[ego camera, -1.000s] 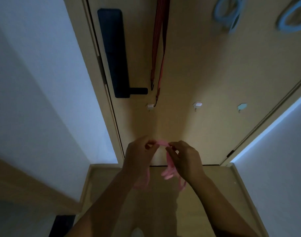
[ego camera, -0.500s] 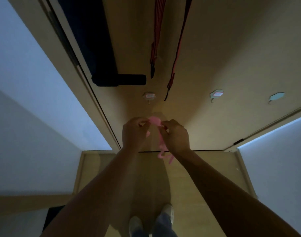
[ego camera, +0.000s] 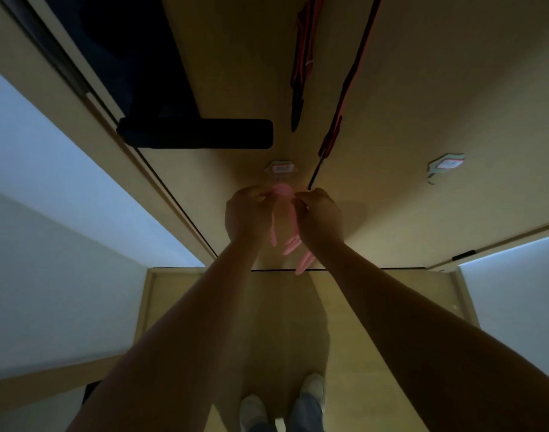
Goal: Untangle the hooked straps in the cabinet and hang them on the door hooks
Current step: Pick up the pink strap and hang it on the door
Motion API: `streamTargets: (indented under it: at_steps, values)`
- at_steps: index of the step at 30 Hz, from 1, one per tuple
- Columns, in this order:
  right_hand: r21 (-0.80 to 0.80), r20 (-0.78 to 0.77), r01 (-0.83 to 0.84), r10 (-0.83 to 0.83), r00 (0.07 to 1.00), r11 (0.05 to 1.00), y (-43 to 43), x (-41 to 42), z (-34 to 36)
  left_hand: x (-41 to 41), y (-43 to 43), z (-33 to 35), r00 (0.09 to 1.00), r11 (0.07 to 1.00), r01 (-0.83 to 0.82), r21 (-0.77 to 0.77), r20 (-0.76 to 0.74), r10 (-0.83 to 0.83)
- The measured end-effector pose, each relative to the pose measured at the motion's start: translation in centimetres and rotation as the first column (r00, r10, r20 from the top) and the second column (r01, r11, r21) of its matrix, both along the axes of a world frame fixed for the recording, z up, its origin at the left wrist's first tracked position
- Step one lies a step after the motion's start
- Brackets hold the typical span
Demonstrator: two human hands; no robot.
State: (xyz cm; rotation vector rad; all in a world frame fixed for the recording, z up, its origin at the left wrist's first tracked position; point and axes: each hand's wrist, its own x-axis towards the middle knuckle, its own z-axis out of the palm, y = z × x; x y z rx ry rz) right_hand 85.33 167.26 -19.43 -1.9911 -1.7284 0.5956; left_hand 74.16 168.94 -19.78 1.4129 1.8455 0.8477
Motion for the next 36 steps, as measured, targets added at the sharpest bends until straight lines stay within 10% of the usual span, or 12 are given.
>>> streamTargets:
  at_steps: [17,24,36]
  values:
    - [-0.194,-0.112,0.143,-0.166,0.98,0.971,-2.4,-0.3,-1.2,0.0,-2.0,-0.4,0.994,0.991,0.066,-0.113,-0.08,-0.075]
    - [-0.124,-0.226,0.255,-0.277,0.934,0.959,-6.8,0.6,1.3,0.9,-9.0,1.0,0.933,0.901,0.356,-0.249,0.037,-0.359]
    - [-0.014,-0.367,0.391,-0.368,0.854,0.92,-12.7,5.0,7.8,6.1,-13.9,7.7,0.784,0.785,0.62,-0.004,-0.027,-0.62]
